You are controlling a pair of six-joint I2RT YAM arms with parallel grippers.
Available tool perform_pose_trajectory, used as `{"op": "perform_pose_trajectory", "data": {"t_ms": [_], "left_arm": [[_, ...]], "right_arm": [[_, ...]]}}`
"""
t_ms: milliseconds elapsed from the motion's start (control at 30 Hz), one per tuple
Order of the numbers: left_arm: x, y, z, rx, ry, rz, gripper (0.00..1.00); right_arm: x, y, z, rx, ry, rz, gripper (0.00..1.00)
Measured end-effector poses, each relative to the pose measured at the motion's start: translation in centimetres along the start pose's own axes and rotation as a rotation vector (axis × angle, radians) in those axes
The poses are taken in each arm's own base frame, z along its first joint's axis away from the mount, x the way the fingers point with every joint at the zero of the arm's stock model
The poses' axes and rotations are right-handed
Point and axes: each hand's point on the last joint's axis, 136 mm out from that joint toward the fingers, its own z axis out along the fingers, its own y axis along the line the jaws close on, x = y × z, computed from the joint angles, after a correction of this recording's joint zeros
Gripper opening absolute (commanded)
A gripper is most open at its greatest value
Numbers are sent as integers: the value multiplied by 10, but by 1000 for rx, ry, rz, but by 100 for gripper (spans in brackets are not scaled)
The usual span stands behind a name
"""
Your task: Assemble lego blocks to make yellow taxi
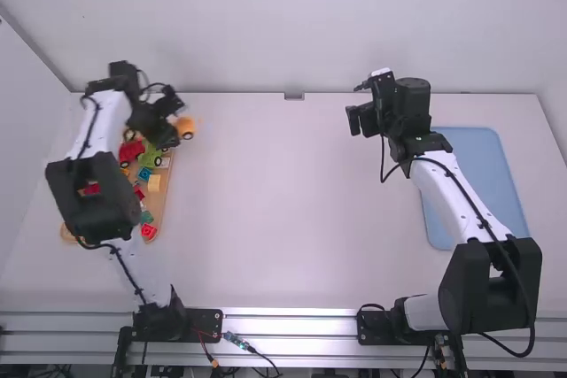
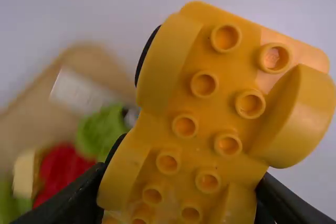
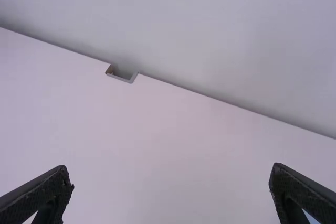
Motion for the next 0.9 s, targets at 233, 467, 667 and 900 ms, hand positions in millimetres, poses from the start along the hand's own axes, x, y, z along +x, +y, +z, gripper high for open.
{"op": "perform_pose_trajectory", "data": {"t_ms": [233,467,667,900], "left_arm": [[-105,-112,26,50,-17,375,36],[-139,-187,62,45,-45,485,36],[-102,-248,91,127,85,516,29],[-94,-283,93,105,-6,505,27]], "right_arm": [[2,-17,-2,33,0,37,99],[13,-56,-10,106,11,142,99],[27,-80,-17,153,40,203,99],[41,-86,-20,161,87,231,99]]}}
